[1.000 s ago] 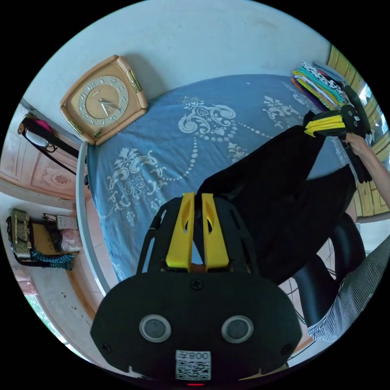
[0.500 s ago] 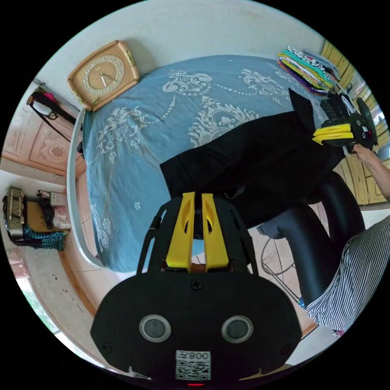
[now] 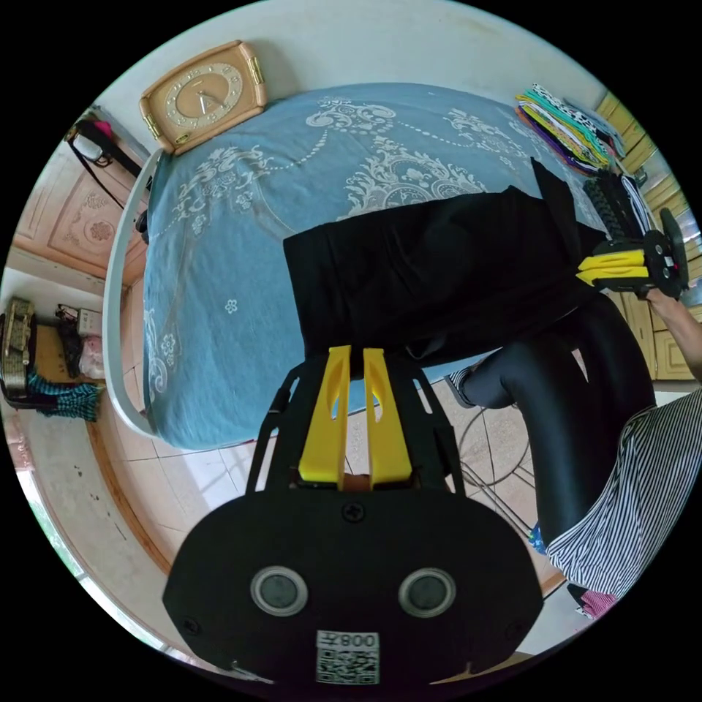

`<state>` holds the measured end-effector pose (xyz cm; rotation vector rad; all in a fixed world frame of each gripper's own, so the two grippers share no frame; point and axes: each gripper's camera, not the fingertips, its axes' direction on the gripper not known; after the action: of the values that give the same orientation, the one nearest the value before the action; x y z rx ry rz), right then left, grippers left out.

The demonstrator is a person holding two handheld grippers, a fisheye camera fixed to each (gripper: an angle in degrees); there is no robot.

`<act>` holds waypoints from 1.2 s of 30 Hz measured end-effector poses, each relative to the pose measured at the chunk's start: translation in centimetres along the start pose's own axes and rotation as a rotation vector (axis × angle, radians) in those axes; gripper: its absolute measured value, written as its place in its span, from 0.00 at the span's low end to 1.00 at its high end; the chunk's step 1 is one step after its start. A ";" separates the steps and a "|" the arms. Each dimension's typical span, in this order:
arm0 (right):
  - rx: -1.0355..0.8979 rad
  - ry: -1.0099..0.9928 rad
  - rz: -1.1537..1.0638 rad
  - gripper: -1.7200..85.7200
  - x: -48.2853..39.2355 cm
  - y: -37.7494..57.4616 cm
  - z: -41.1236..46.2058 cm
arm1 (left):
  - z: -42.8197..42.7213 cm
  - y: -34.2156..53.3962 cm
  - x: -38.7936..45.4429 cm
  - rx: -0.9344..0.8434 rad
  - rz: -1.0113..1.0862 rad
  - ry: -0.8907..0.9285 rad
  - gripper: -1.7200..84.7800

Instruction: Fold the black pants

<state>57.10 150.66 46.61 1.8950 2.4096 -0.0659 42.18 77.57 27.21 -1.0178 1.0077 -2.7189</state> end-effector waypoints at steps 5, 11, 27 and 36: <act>-0.021 -0.014 -0.008 0.03 -1.9 0.1 -0.3 | 0.6 2.9 -0.5 -0.008 0.001 0.014 0.03; -0.037 -0.044 0.002 0.03 -3.9 0.1 0.6 | 1.8 6.2 -1.3 -0.015 -0.020 0.036 0.03; -0.085 -0.090 0.026 0.03 -8.5 -1.3 6.5 | 3.8 14.5 -3.0 0.034 -0.158 0.076 0.04; -0.055 -0.106 0.047 0.03 -11.0 -1.9 9.8 | 5.1 21.0 -3.9 0.136 -0.381 0.073 0.03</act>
<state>58.12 138.75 37.80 1.8743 2.2740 -0.0936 44.99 59.35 15.27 -1.2015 0.6818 -3.0945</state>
